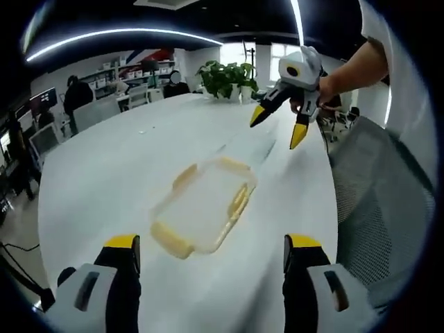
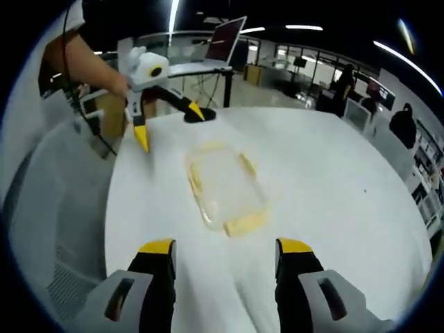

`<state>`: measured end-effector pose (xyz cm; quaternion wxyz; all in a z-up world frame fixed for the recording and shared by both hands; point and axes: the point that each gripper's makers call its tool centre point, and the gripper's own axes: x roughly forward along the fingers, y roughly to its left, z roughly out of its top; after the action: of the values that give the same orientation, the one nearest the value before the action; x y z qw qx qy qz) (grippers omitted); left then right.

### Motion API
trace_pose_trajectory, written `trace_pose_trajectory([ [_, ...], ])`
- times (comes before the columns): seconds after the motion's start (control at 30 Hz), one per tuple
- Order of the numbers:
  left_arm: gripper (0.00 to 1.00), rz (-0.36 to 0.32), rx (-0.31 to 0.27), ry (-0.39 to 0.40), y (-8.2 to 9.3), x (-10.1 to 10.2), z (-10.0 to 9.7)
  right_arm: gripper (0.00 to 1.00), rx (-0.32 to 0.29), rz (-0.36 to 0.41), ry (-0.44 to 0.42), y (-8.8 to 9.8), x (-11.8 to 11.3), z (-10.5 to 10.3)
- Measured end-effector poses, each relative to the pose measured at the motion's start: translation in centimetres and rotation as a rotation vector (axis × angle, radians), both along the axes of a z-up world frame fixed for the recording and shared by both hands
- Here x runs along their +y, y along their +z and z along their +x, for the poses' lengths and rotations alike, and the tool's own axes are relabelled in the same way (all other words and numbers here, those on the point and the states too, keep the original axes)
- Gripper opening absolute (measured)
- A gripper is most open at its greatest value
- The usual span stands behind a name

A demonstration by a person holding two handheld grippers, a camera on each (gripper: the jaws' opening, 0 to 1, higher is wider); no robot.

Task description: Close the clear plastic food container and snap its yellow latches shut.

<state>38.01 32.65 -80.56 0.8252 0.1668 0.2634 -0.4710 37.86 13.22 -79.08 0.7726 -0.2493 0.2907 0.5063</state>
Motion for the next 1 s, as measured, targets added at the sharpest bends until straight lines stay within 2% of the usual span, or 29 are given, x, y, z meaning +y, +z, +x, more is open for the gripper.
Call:
trace_pose_trajectory([
  [0.17,0.85,0.028,-0.003,-0.035,-0.4,0.2,0.5,0.56,0.001,-0.003,0.012,0.0,0.1,0.5],
  [0.43,0.84,0.048,0.003,-0.050,-0.9,0.5,1.4,0.56,0.006,-0.023,0.043,-0.4,0.5,0.9],
  [0.6,0.82,0.084,0.011,-0.083,-1.6,0.7,1.4,0.56,0.005,-0.028,0.059,-0.5,1.0,1.3],
  [1.0,0.81,0.132,0.005,-0.139,-2.1,0.9,1.8,0.56,-0.003,-0.060,0.109,-1.0,1.8,2.2],
])
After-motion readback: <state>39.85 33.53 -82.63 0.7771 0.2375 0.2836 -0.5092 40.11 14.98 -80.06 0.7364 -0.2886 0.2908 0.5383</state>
